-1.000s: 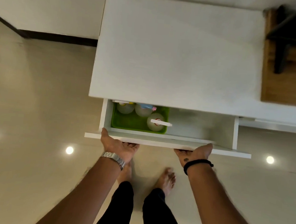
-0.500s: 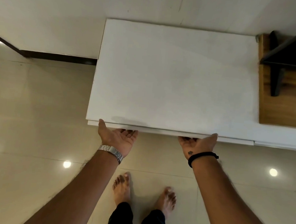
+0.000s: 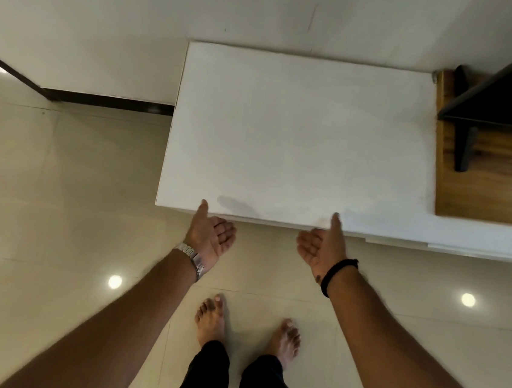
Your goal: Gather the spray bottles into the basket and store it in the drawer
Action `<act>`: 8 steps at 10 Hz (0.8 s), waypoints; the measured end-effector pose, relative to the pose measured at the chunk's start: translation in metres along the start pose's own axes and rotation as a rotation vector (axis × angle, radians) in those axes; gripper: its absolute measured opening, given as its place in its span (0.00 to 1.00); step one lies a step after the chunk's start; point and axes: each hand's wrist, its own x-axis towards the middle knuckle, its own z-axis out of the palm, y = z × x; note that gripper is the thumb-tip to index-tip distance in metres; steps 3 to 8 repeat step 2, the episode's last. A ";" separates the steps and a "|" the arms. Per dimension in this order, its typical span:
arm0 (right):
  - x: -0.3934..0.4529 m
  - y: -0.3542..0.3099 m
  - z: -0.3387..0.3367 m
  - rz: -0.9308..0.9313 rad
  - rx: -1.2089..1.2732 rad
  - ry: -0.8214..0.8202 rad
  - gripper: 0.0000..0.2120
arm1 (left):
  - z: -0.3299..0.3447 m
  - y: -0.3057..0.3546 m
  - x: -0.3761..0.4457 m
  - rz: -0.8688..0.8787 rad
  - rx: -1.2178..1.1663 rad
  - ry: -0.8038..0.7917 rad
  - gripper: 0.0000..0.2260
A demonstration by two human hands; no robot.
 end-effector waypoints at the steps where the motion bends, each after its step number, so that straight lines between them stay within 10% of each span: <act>1: -0.042 -0.003 0.000 -0.033 -0.714 -0.115 0.35 | 0.003 0.009 -0.028 -0.032 0.561 -0.025 0.29; 2: -0.075 -0.012 0.001 -0.106 -1.111 -0.134 0.39 | 0.010 0.024 -0.058 -0.026 0.782 -0.028 0.22; 8: -0.075 -0.012 0.001 -0.106 -1.111 -0.134 0.39 | 0.010 0.024 -0.058 -0.026 0.782 -0.028 0.22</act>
